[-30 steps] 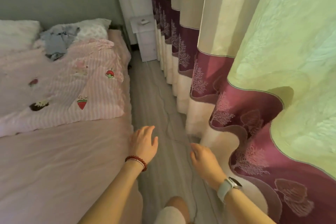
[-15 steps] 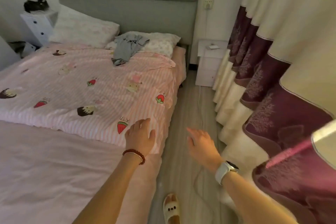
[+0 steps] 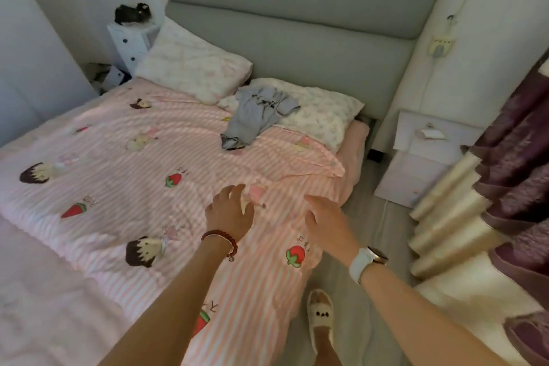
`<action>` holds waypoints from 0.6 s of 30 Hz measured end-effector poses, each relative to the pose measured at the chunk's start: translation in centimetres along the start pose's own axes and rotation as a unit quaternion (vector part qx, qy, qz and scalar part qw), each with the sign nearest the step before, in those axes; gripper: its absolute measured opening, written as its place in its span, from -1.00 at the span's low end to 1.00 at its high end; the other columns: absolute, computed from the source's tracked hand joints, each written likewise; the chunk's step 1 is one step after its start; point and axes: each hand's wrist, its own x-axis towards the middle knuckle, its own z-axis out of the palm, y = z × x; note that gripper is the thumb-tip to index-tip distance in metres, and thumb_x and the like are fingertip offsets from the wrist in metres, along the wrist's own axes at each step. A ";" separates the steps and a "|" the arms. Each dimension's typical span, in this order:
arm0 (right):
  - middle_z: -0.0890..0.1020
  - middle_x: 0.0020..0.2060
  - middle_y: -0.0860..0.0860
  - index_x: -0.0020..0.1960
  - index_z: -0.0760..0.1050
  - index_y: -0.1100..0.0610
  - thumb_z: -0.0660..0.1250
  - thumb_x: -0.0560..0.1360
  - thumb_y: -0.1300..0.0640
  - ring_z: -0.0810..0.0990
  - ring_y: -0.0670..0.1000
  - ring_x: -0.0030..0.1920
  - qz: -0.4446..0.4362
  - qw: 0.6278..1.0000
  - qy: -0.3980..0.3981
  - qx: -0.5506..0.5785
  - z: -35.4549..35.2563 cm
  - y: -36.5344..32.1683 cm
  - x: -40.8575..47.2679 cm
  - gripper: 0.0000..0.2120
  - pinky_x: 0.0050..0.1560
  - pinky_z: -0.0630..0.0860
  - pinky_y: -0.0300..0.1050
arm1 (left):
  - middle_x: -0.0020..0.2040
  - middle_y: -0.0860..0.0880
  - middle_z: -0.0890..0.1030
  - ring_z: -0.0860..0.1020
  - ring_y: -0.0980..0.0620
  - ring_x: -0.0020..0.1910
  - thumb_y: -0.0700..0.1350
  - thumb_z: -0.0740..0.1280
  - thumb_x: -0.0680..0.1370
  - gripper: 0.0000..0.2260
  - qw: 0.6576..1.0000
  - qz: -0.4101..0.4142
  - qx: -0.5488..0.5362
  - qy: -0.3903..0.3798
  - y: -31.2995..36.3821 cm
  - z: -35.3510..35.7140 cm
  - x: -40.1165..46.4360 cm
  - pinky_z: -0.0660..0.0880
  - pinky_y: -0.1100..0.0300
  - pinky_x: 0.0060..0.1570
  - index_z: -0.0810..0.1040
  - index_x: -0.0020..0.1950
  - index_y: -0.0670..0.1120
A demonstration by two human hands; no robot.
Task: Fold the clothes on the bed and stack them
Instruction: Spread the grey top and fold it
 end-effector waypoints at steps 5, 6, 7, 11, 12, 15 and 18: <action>0.33 0.41 0.04 0.46 0.21 0.11 0.04 0.61 0.13 0.23 0.08 0.41 -0.038 0.997 -0.060 0.034 0.5 3.4 15.9 -0.58 0.39 0.21 0.00 | 0.40 -0.12 0.31 0.31 -0.15 0.33 -0.02 0.20 0.57 -0.57 0.999 -0.048 -0.009 0.008 0.1 3.0 14.8 0.33 -0.06 0.23 0.28 0.43 -0.05; 0.33 0.40 0.04 0.46 0.22 0.12 0.04 0.61 0.14 0.24 0.09 0.41 -0.042 0.996 -0.073 0.036 0.7 4.3 19.7 -0.58 0.38 0.22 0.00 | 0.40 -0.13 0.31 0.32 -0.16 0.33 -0.03 0.21 0.57 -0.57 0.998 -0.068 -0.014 0.001 0.1 3.8 18.4 0.34 -0.05 0.23 0.29 0.43 -0.07; 0.35 0.38 0.04 0.45 0.24 0.12 0.04 0.60 0.14 0.26 0.10 0.40 -0.045 0.995 -0.084 0.040 1.0 5.3 23.0 -0.59 0.36 0.24 0.00 | 0.40 -0.14 0.31 0.32 -0.17 0.32 -0.04 0.21 0.57 -0.57 0.996 -0.087 -0.021 -0.012 -0.1 4.7 21.7 0.34 -0.04 0.24 0.29 0.43 -0.07; 0.39 0.35 0.02 0.43 0.26 0.06 0.06 0.60 0.15 0.31 0.06 0.35 -0.050 0.991 -0.119 0.038 2.9 9.0 35.3 -0.60 0.31 0.29 -0.05 | 0.40 -0.15 0.30 0.30 -0.19 0.33 -0.06 0.23 0.57 -0.57 0.987 -0.151 -0.023 -0.054 -1.6 8.8 33.8 0.33 -0.04 0.28 0.29 0.42 -0.08; 0.37 0.36 0.02 0.44 0.25 0.07 0.07 0.60 0.15 0.30 0.05 0.36 -0.051 0.990 -0.130 0.036 3.6 9.8 37.9 -0.60 0.32 0.27 -0.07 | 0.40 -0.15 0.31 0.29 -0.18 0.34 -0.06 0.23 0.56 -0.56 0.986 -0.156 -0.011 -0.060 -2.1 9.8 36.4 0.33 -0.05 0.28 0.28 0.42 -0.08; 0.34 0.38 0.03 0.45 0.22 0.10 0.07 0.60 0.16 0.27 0.03 0.38 -0.058 0.986 -0.153 0.029 6.2 11.8 44.8 -0.59 0.37 0.25 -0.07 | 0.44 -0.12 0.25 0.23 -0.16 0.39 0.00 0.25 0.55 -0.51 0.986 -0.141 0.047 -0.076 -3.8 13.3 42.6 0.30 -0.05 0.32 0.25 0.44 -0.05; 0.32 0.38 0.03 0.45 0.22 0.11 0.08 0.60 0.17 0.25 0.05 0.38 -0.072 0.985 -0.156 0.022 8.8 13.2 50.2 -0.58 0.37 0.26 -0.04 | 0.53 -0.05 0.04 0.02 -0.13 0.49 0.15 0.25 0.52 -0.39 0.979 -0.133 0.121 -0.097 -5.4 16.8 47.3 0.17 -0.09 0.38 0.09 0.50 0.05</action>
